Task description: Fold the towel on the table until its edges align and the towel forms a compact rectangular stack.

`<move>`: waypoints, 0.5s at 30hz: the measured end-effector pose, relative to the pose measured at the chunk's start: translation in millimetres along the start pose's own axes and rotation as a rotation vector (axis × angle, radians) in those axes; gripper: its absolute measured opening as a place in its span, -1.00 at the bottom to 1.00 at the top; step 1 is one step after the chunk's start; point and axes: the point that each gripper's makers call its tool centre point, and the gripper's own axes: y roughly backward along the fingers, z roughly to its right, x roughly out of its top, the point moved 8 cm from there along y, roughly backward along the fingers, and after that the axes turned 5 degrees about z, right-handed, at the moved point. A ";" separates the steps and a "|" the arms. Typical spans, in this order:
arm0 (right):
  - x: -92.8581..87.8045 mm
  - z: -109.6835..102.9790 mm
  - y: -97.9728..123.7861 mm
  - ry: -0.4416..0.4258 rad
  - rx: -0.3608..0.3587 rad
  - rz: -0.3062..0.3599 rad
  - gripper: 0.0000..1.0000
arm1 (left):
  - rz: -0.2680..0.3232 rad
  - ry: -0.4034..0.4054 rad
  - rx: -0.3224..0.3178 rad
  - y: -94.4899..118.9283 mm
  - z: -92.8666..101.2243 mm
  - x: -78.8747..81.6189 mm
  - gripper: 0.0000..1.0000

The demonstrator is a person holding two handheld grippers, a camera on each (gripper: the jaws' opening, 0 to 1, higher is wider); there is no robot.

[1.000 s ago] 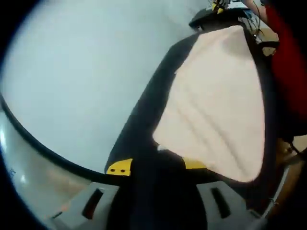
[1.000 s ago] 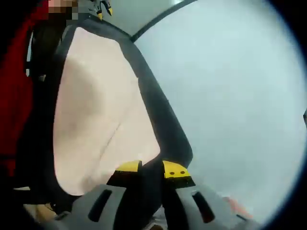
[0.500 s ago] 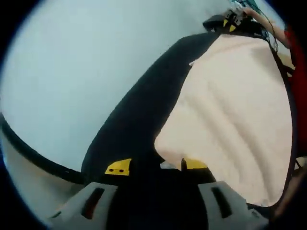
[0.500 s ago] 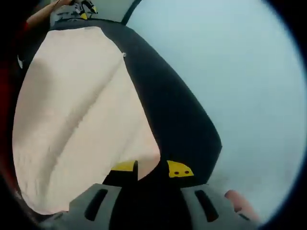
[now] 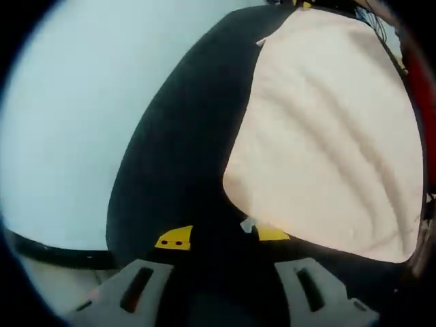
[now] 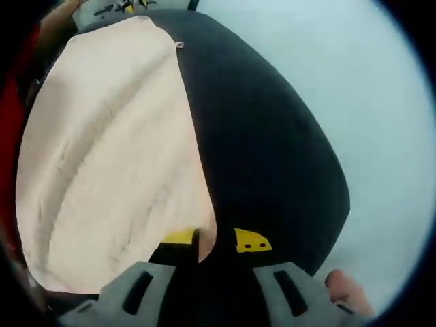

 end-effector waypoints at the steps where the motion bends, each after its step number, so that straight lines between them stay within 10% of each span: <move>1: -0.9 0.3 -1.9 0.001 0.005 0.003 -0.75 | 0.003 0.018 -0.002 -3.0 -4.2 1.3 -0.47; 7: -6.9 -4.1 -3.6 -0.034 0.051 0.015 -0.93 | -0.025 0.067 -0.135 -10.5 2.5 -4.8 -0.49; 15: -6.5 7.2 1.8 0.055 -0.079 0.026 -0.96 | -0.011 0.139 -0.129 -15.2 -3.3 -11.2 -0.49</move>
